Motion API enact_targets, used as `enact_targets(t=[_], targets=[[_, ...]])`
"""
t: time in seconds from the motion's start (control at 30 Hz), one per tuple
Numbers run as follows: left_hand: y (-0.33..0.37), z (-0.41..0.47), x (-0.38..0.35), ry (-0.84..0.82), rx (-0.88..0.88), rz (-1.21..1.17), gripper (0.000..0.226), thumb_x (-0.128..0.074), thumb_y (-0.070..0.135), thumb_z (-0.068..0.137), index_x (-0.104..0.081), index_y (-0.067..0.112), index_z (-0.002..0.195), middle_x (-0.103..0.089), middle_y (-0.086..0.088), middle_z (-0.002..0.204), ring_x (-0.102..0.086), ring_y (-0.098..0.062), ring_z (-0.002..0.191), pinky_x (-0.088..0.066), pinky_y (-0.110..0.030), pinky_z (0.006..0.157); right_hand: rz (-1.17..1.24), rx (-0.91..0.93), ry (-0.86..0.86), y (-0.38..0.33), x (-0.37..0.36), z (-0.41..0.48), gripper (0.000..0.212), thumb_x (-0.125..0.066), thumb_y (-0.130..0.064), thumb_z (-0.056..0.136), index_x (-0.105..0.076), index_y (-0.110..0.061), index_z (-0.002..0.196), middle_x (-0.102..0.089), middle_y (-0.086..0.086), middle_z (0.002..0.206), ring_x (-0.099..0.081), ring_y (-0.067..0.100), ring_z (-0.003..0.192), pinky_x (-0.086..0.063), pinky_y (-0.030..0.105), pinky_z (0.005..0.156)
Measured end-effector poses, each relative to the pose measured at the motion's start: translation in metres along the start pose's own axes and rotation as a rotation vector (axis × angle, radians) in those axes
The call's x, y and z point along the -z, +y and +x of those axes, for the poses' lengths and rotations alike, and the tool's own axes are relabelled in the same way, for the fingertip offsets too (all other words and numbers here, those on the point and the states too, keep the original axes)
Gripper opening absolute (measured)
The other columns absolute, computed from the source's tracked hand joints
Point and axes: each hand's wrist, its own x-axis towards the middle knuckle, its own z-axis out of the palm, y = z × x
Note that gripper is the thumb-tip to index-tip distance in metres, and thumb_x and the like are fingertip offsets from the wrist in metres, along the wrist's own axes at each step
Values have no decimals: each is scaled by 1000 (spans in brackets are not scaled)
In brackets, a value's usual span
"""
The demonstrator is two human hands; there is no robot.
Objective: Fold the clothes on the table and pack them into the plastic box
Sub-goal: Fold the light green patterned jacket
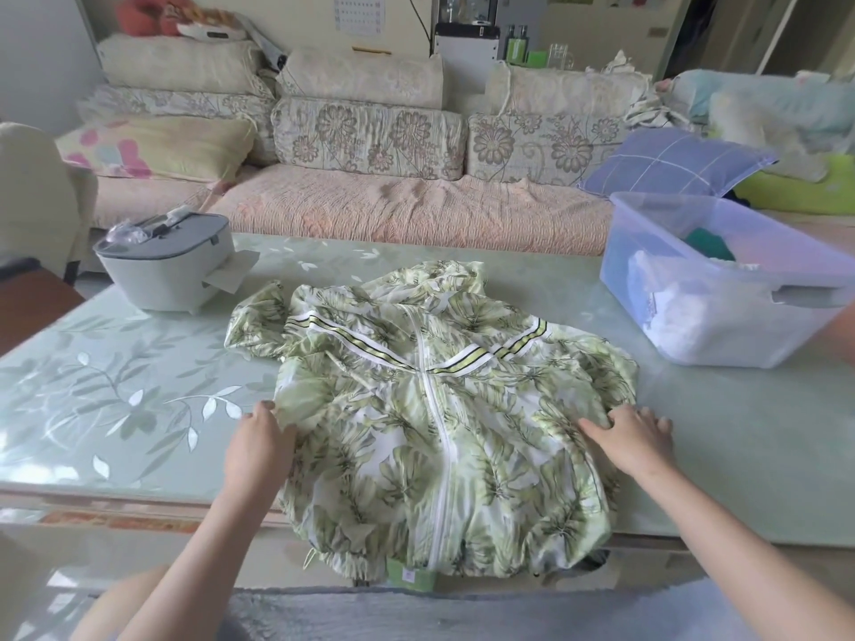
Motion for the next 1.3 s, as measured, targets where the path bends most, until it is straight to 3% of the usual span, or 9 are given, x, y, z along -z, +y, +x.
enact_targets(t=[0.1,0.23,0.37,0.6,0.73,0.87,1.1,1.23,1.3], targets=[[8,0,3,-26,38,-132,57,-63,24,88,-38,1,134,-58,-23,113,-55,-36,103,-38,-35,74,22,27,35,-5,1,-5,35,-55,-46,88,-50,-20,66,-60,9,104,-40,26,96,-31,31,82],[16,-6,9,85,-2,-252,45,-60,15,87,-38,7,125,-53,-14,92,-50,-30,82,-41,-37,69,365,69,159,-7,4,-10,32,-66,-24,82,-44,-12,63,-50,5,63,-51,29,72,-35,33,59],[9,-2,16,252,-90,-196,38,-51,-2,84,-41,8,119,-54,-16,84,-47,-31,74,-35,-37,61,403,64,208,-4,18,-8,8,-64,-12,84,-60,-11,90,-65,14,89,-60,35,85,-37,34,65],[-15,4,16,214,-3,7,39,-63,13,85,-47,11,120,-53,-21,118,-52,-38,102,-40,-39,77,159,58,180,10,29,-9,26,-67,-26,86,-50,-15,101,-62,16,111,-59,37,101,-44,38,77],[-5,-14,1,232,-210,195,51,-64,27,87,-47,16,134,-38,-19,141,-23,-35,136,-19,-47,112,121,397,339,-10,8,-37,42,-65,-26,86,-54,-9,122,-52,11,123,-48,30,114,-42,41,97],[13,-41,-18,129,-511,149,38,-59,31,89,-57,23,127,-37,-6,147,-21,-25,141,-16,-43,116,221,708,328,-34,-6,-79,23,-57,-27,89,-64,-13,106,-55,-2,111,-46,14,109,-39,28,91],[-9,-49,-29,-93,-464,163,51,-54,40,92,-42,26,140,-37,5,149,-28,-19,140,-18,-44,117,-56,971,-45,-34,-25,-104,84,-32,-85,71,-44,-33,136,-35,-20,136,-20,2,132,-7,39,117],[-18,-49,-31,-249,-566,243,60,-47,53,92,-32,30,146,-20,12,155,-13,-10,145,-8,-39,119,-118,996,133,-31,-39,-97,39,-82,-50,58,-70,-33,91,-68,-18,104,-64,1,100,-19,39,118],[-25,-44,-27,-231,-578,196,62,-47,58,89,-39,29,143,-27,12,153,-19,-10,144,-14,-37,119,-5,932,114,-34,-28,-95,19,-80,-35,69,-71,-30,85,-71,-16,102,-66,2,97,-17,43,119]])
